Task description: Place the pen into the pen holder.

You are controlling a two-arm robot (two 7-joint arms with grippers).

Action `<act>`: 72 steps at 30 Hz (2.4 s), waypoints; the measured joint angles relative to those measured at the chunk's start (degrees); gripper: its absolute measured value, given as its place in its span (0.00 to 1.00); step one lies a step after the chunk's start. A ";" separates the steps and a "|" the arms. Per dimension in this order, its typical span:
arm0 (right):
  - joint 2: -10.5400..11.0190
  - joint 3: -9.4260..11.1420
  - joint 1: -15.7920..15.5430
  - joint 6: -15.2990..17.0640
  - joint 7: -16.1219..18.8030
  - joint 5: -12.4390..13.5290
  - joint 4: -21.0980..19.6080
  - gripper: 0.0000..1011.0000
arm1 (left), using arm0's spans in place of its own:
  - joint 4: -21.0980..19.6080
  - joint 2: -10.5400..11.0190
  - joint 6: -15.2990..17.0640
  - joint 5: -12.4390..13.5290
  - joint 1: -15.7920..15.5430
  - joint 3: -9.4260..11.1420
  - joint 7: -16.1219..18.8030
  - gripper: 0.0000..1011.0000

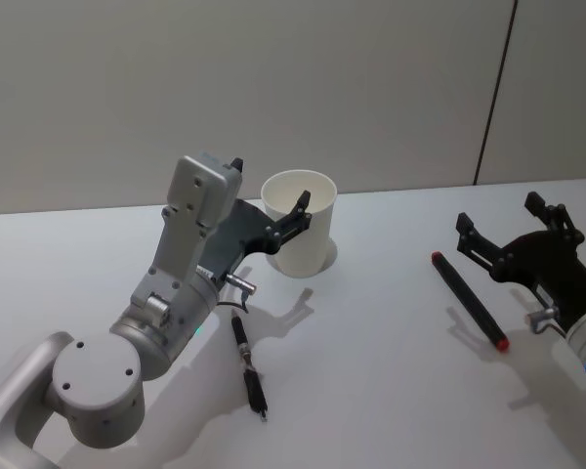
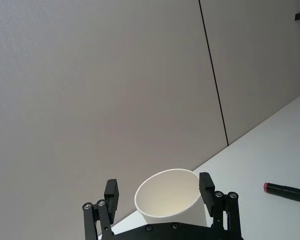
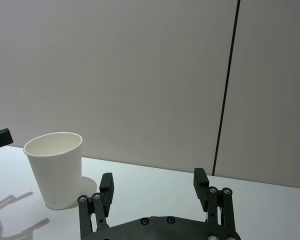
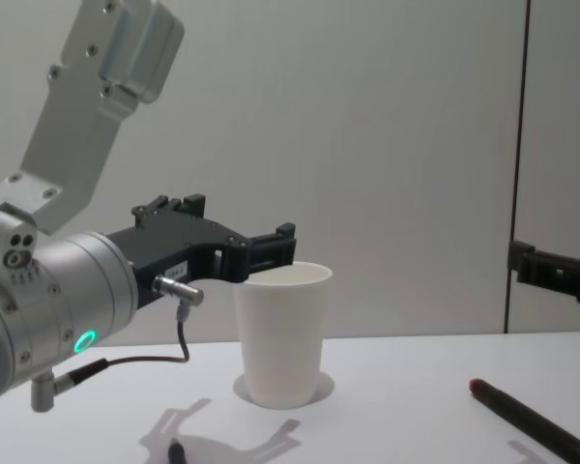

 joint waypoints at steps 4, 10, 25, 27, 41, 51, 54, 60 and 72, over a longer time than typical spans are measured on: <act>0.00 0.00 0.00 0.00 0.00 0.00 0.00 0.99 | 0.00 0.00 0.00 0.00 0.00 0.00 0.00 0.99; 0.00 0.00 0.00 0.00 0.00 0.00 0.00 0.99 | 0.00 0.00 0.00 0.00 0.00 0.00 0.00 0.99; -0.01 0.01 0.01 0.00 0.02 0.00 0.00 0.99 | 0.00 0.00 0.00 0.00 0.00 0.00 0.00 0.99; -0.01 0.03 0.05 0.07 0.06 0.01 0.00 0.99 | 0.00 0.00 0.00 0.00 0.00 0.00 0.00 0.99; -0.31 1.49 5.14 6.75 4.37 3.30 4.52 0.99 | 0.00 0.00 0.00 0.00 0.00 0.00 0.00 0.99; -1.97 1.84 14.08 13.63 11.10 4.03 15.47 0.99 | 0.00 0.00 0.00 0.00 0.00 0.00 0.00 0.99; -2.69 1.44 16.26 15.02 12.46 3.49 18.19 0.99 | 0.00 0.00 0.00 0.00 0.00 0.00 -0.01 0.99; -4.66 0.05 21.04 18.31 14.93 1.83 23.36 0.99 | 0.00 0.00 0.00 0.00 0.00 0.00 -0.01 0.99; -6.64 -2.07 25.38 26.77 17.14 -0.26 23.30 0.99 | 0.00 0.00 0.00 0.00 0.00 0.00 0.00 0.99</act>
